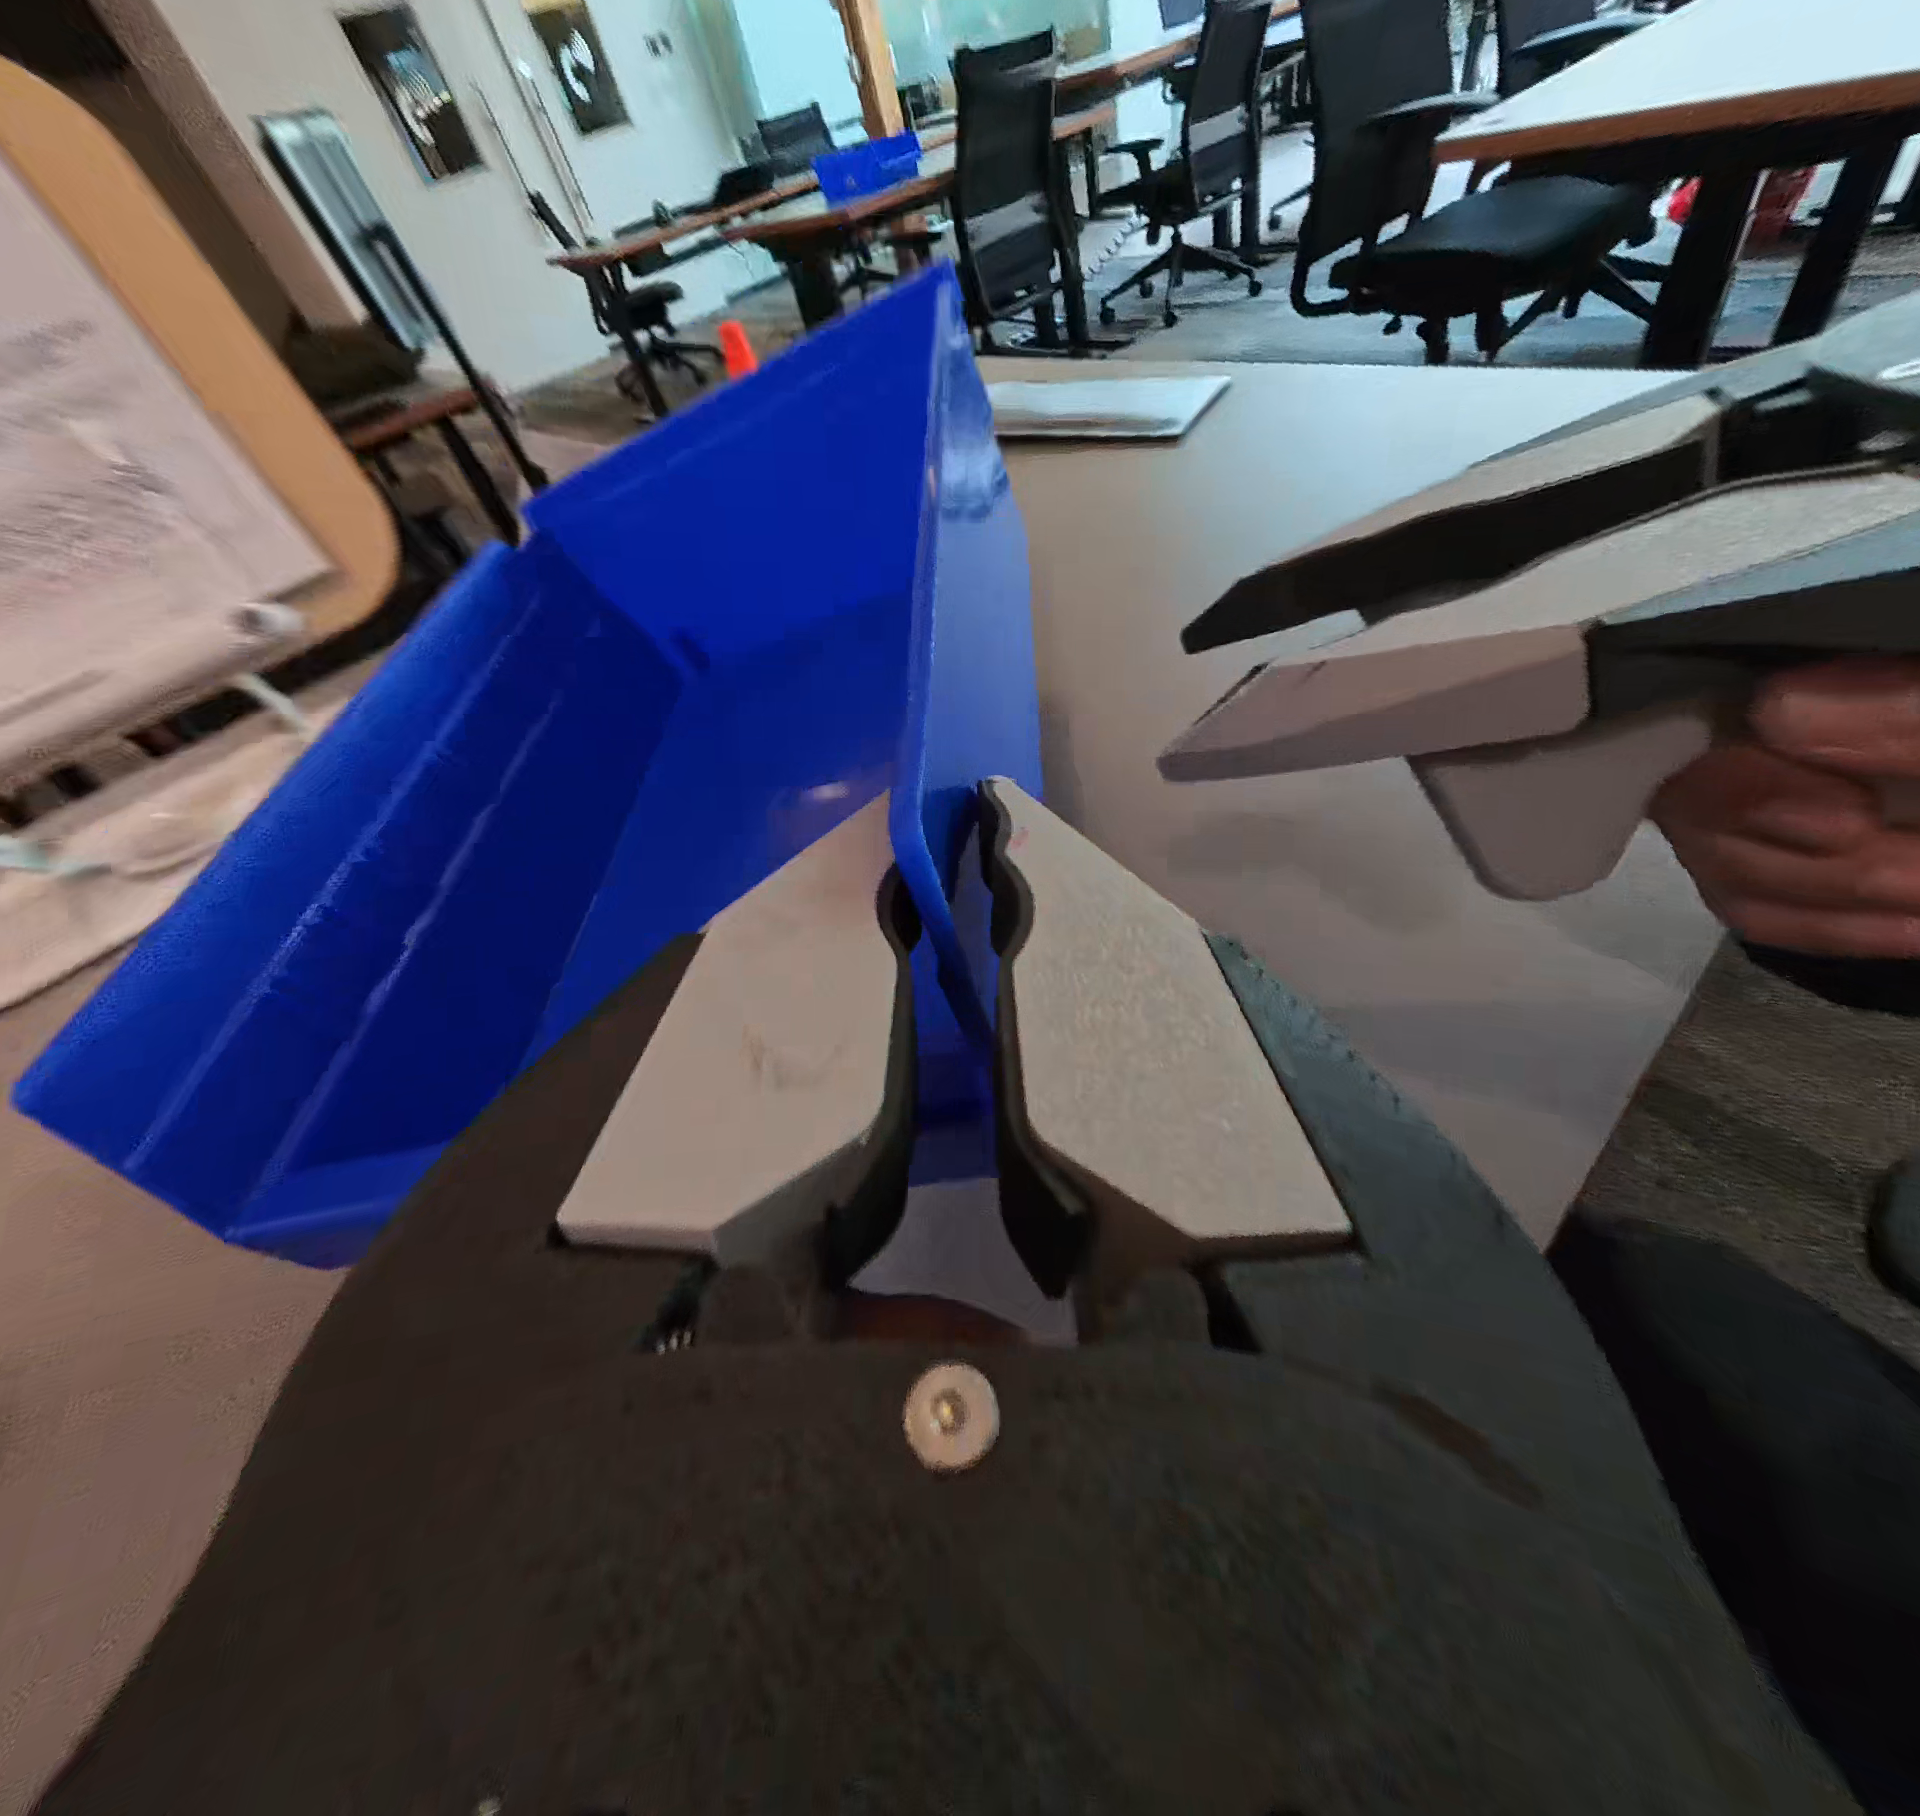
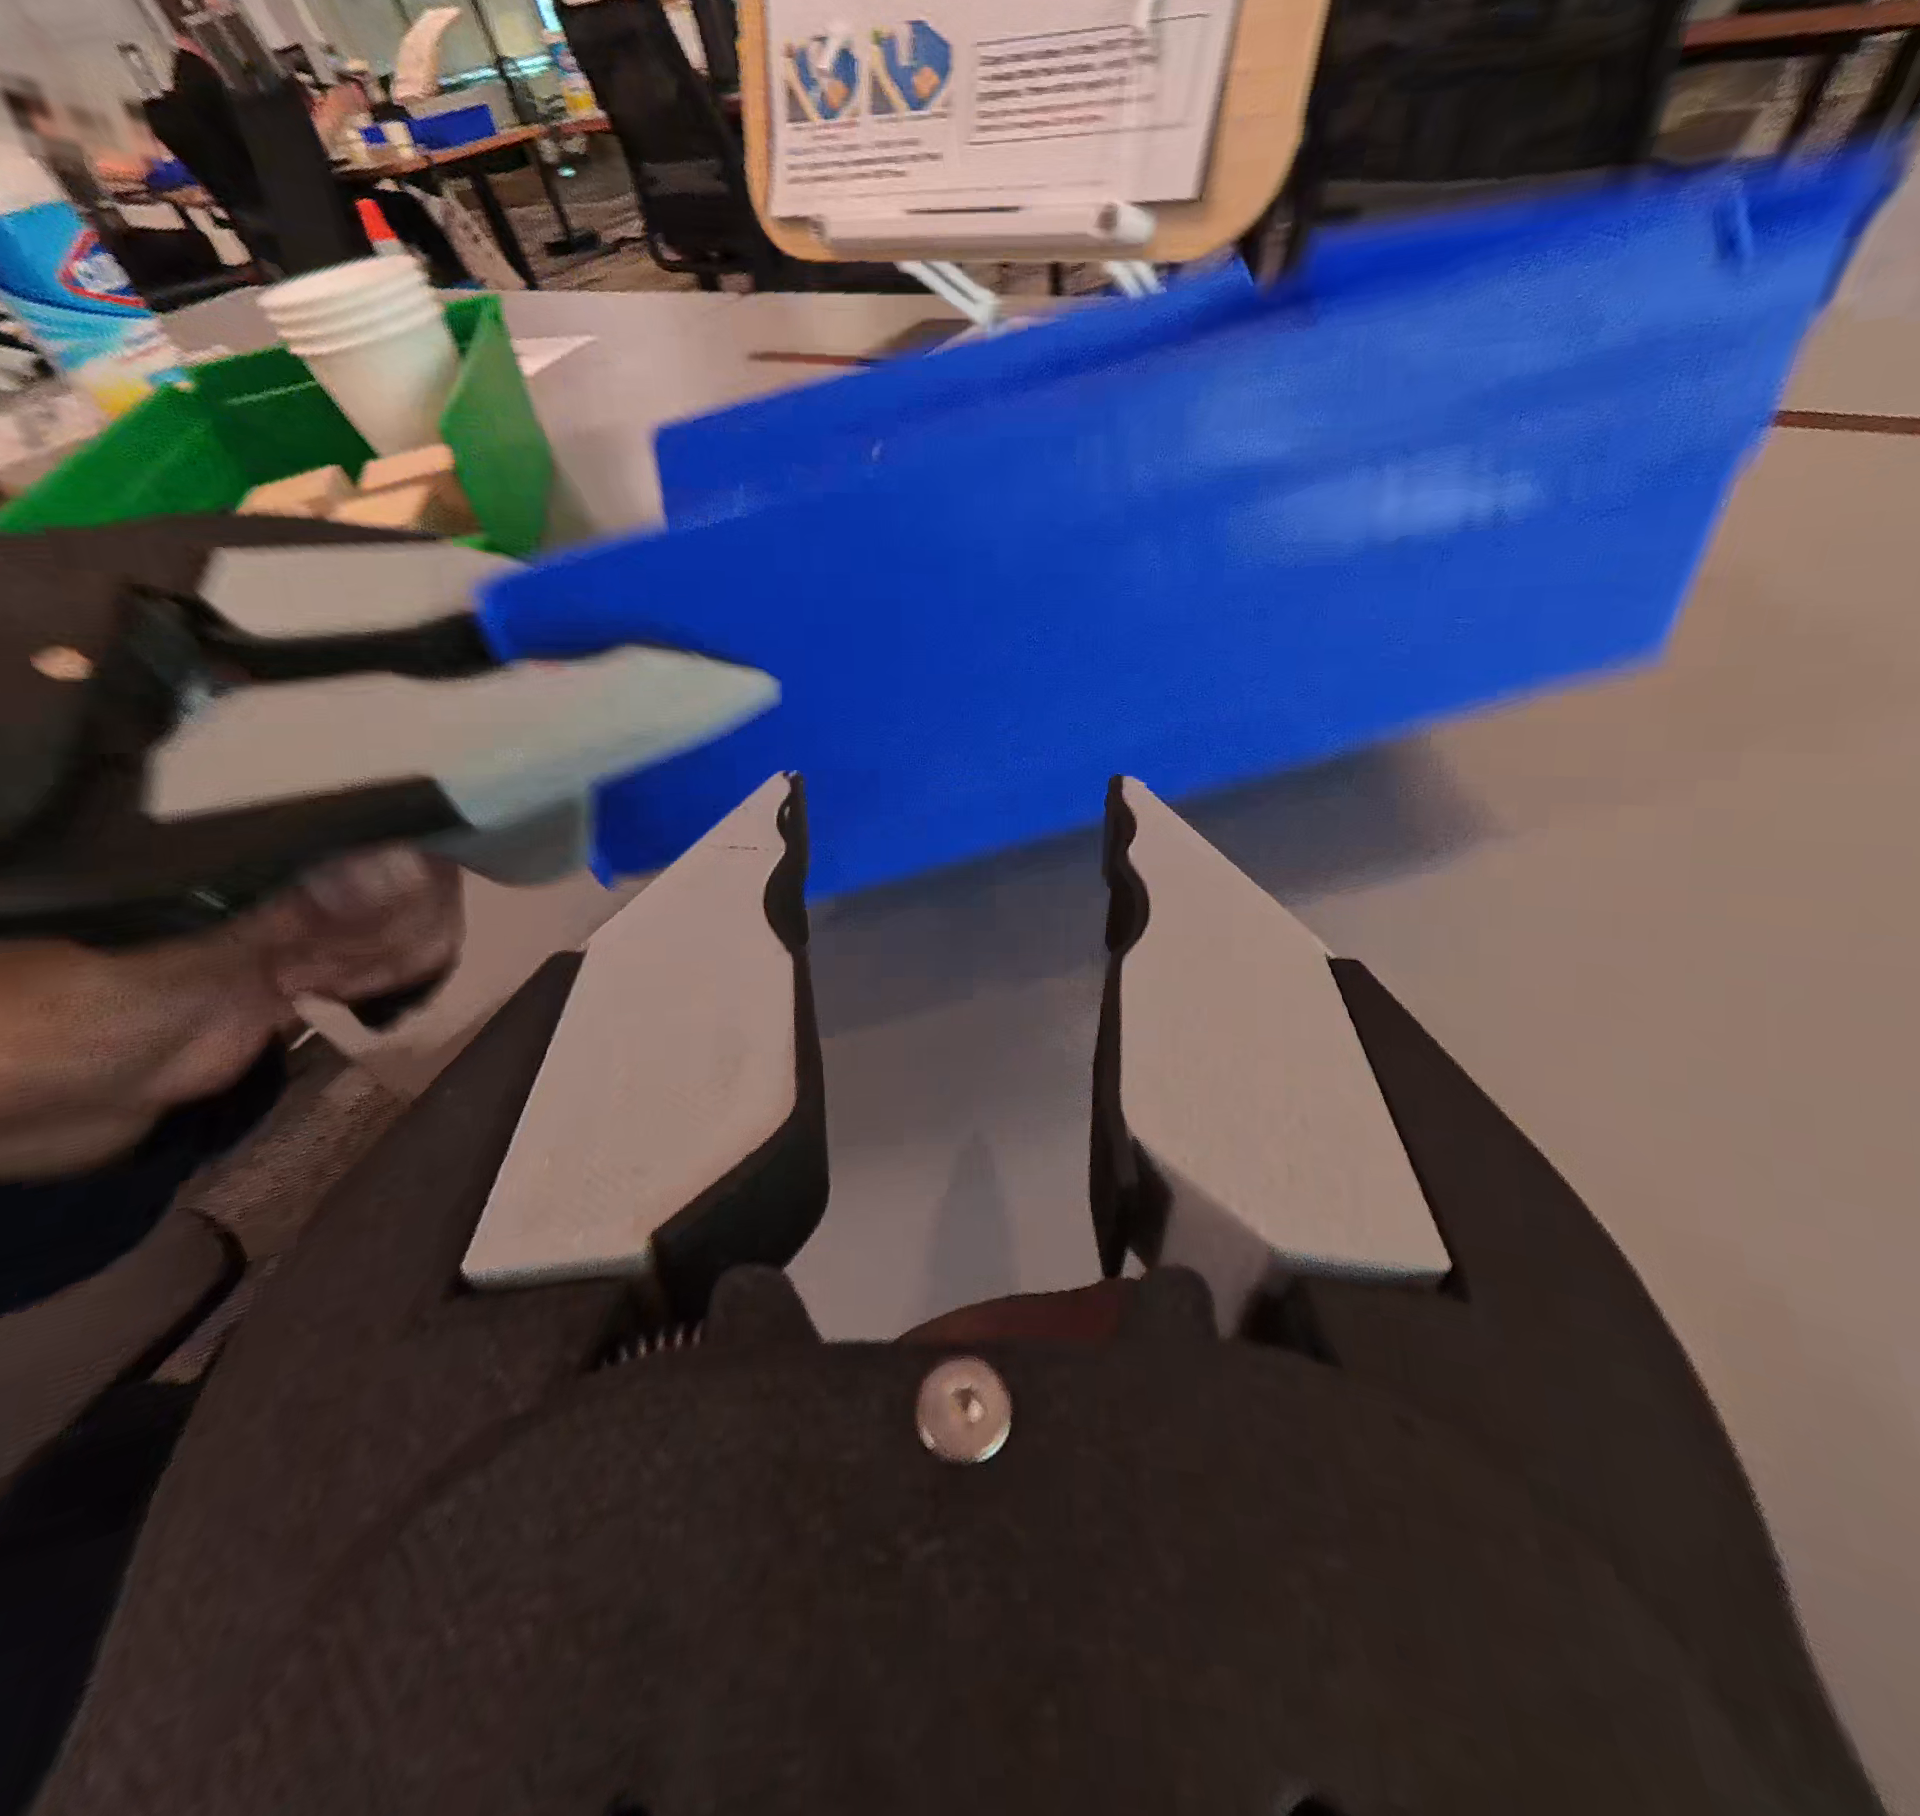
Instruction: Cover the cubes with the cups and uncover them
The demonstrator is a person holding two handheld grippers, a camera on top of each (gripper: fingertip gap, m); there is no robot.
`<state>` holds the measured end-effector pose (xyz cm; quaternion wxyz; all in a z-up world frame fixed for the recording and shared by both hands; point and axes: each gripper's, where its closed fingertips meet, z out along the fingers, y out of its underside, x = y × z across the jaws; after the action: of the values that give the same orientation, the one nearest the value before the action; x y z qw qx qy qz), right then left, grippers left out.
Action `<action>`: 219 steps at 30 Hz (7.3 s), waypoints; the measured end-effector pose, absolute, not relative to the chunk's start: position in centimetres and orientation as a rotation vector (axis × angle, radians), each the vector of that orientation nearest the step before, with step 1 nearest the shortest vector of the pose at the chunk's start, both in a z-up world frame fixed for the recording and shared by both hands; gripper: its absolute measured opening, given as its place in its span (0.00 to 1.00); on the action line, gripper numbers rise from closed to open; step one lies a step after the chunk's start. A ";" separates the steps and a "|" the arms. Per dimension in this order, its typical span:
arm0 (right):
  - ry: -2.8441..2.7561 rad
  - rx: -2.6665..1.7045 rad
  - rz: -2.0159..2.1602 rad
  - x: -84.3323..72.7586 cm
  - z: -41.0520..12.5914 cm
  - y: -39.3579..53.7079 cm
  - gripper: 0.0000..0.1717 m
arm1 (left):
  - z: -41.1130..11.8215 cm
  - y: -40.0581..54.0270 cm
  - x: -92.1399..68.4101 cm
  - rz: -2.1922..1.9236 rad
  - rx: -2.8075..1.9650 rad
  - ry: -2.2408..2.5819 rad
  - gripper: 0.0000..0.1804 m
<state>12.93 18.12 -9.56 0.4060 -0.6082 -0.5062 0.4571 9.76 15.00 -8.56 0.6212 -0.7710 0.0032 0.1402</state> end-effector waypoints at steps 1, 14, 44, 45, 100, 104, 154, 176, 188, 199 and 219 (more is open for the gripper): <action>-1.259 -1.546 1.121 13.4 -9.9 19.0 0.32 | -9.8 17.0 10.9 0.291 -1.786 0.015 0.04; -1.429 -1.400 1.190 14.9 -9.1 11.1 0.36 | -10.6 5.5 7.0 0.230 -1.852 -0.101 0.29; -1.158 -1.553 0.710 10.4 -12.0 24.9 0.48 | -10.3 -2.8 -14.8 0.614 -1.825 -0.676 0.52; -1.165 -1.568 0.683 9.6 -12.7 24.9 0.45 | -10.9 -1.7 -15.7 0.646 -1.843 -0.686 0.50; -1.542 -1.532 0.966 -8.0 -16.1 21.9 0.42 | -8.8 10.4 -13.8 0.323 -1.582 -0.299 0.09; -1.522 -1.517 0.968 -7.9 -15.8 22.0 0.41 | -9.9 11.4 -13.3 0.342 -1.637 -0.252 0.09; -1.627 -1.453 0.947 -8.0 -16.3 20.1 0.36 | -11.6 11.8 -12.8 0.592 -1.730 -0.104 0.12; -1.661 -1.292 0.834 -7.8 -15.9 18.9 0.35 | -8.4 -19.1 -28.5 0.794 -1.893 -1.151 0.38; -1.652 -1.317 0.782 -7.8 -16.2 19.4 0.35 | -16.8 -18.9 -31.0 0.500 -2.028 -1.390 0.35; -1.661 -1.276 0.745 -7.5 -16.2 19.2 0.35 | -16.5 -20.9 -31.8 0.655 -2.052 -1.397 0.37; -1.675 -1.272 0.728 -7.5 -16.4 19.1 0.35 | -17.0 -21.0 -31.5 0.833 -2.168 -1.326 0.42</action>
<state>-7.49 19.13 -16.38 0.4419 -0.5127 -0.6751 0.2934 -31.51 -21.03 -16.98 0.2316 -0.7886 -0.4823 0.3030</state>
